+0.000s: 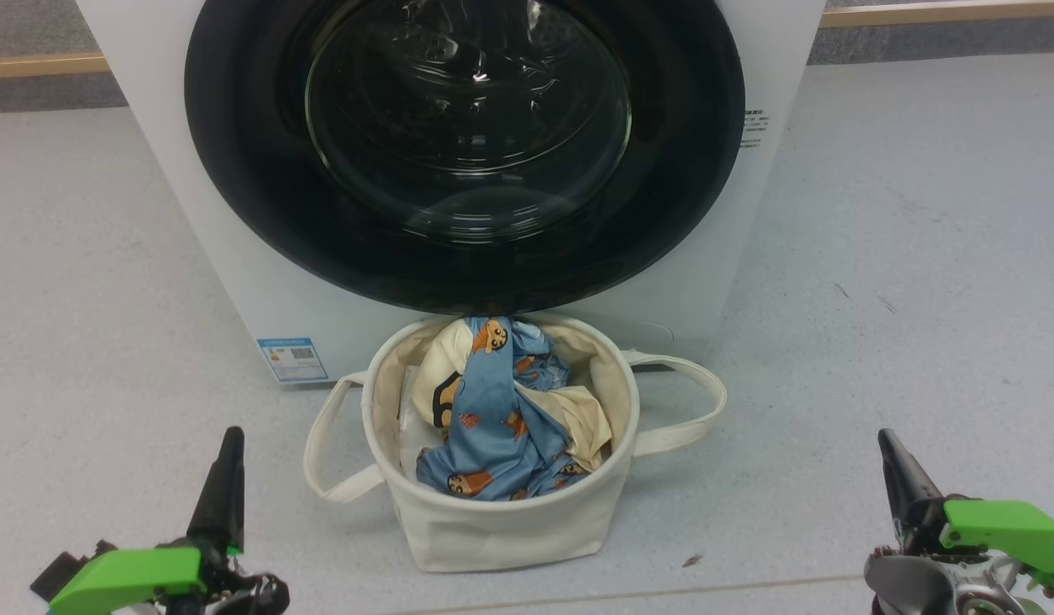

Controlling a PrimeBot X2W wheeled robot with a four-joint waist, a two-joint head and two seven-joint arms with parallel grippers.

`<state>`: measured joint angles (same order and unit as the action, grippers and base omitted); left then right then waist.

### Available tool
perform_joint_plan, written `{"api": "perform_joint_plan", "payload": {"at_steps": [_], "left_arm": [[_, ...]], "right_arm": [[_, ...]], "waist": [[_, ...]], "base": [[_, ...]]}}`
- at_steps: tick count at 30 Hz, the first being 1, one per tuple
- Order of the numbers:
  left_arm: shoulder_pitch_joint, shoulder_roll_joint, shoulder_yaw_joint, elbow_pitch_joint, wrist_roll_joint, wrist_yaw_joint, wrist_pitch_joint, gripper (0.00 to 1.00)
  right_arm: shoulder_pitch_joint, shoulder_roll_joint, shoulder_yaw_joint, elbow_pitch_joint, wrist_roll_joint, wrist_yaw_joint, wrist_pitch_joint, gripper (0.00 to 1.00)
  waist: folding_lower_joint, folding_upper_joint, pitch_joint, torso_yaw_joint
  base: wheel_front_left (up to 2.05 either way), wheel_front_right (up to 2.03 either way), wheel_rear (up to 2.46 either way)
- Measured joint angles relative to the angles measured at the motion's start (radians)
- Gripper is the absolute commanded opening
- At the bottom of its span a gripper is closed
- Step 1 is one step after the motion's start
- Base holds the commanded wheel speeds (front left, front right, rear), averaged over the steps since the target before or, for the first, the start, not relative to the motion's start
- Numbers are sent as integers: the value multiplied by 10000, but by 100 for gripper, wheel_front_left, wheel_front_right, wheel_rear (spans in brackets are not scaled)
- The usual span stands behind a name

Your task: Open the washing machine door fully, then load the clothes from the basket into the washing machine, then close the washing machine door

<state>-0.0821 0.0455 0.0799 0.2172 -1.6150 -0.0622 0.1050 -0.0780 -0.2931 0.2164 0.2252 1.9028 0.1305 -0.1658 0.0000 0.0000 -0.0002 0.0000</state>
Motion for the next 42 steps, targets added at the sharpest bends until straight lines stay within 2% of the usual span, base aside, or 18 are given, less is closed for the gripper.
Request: {"api": "perform_joint_plan", "payload": {"at_steps": [29,30,34,42], "left_arm": [[2,-6,-4,29,-2,8,-2,0],[9,-8,-12,169,-2,8,-6,100],[399,-69,-38,748,-2,15,-10,100],[389,-56,-31,817,10,15,-17,100]], "right_arm": [[5,13,8,27,12,0,2,0],[29,50,13,132,10,2,2,100],[407,309,157,673,10,2,2,100],[393,343,94,742,-23,2,-4,100]], "waist": [[0,0,0,0],[0,0,0,-1],[0,0,6,1],[4,0,-7,44]], "base": [[0,0,0],[0,0,0],[0,0,0],[0,0,0]]}}
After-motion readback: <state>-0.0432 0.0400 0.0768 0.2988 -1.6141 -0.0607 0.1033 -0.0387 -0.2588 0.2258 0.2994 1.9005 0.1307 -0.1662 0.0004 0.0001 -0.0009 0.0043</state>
